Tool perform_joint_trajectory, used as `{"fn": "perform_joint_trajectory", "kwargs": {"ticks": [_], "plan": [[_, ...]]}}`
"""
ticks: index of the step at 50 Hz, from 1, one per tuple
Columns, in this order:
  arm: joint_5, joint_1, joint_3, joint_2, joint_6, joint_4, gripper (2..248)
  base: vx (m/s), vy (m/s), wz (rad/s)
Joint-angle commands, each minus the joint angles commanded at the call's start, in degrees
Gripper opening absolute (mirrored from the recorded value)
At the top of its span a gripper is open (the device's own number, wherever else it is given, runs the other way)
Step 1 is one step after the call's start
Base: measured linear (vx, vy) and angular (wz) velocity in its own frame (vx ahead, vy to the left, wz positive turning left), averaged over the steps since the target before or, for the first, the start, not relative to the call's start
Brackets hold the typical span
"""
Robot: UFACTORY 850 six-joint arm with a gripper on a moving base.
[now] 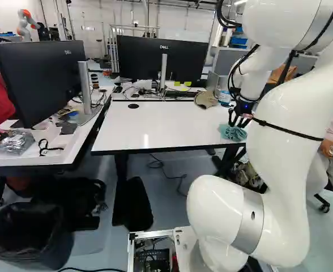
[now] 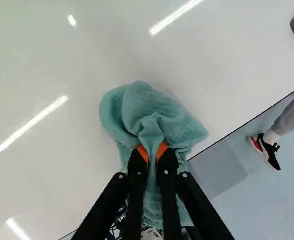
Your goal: Clean the table with the green towel
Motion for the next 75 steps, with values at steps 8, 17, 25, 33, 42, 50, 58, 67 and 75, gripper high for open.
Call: {"fn": "perform_joint_trajectory", "kwargs": {"ticks": [8,17,25,33,42,50,58,67,75], "plan": [[0.0,0.0,0.0,0.0,0.0,0.0,38,0.0,0.0,0.0],[0.0,-0.4,0.9,0.7,0.0,0.0,38,0.0,0.0,0.0],[0.0,-1.5,2.5,2.0,0.0,0.0,38,0.0,0.0,0.0],[0.0,-3.0,2.8,2.3,0.0,0.0,38,0.0,0.001,0.004],[0.0,-4.7,1.6,1.3,0.0,0.0,38,0.0,0.001,0.003],[0.0,-6.0,0.0,0.0,0.0,0.0,38,0.0,0.0,0.0],[0.0,-6.9,-2.1,-1.7,0.0,0.0,38,0.0,0.0,0.0],[0.0,-7.5,-4.8,-3.8,0.0,0.0,38,0.0,0.0,0.0],[0.0,-7.1,-7.1,-5.5,0.0,0.0,38,0.0,-0.001,-0.005]]}}
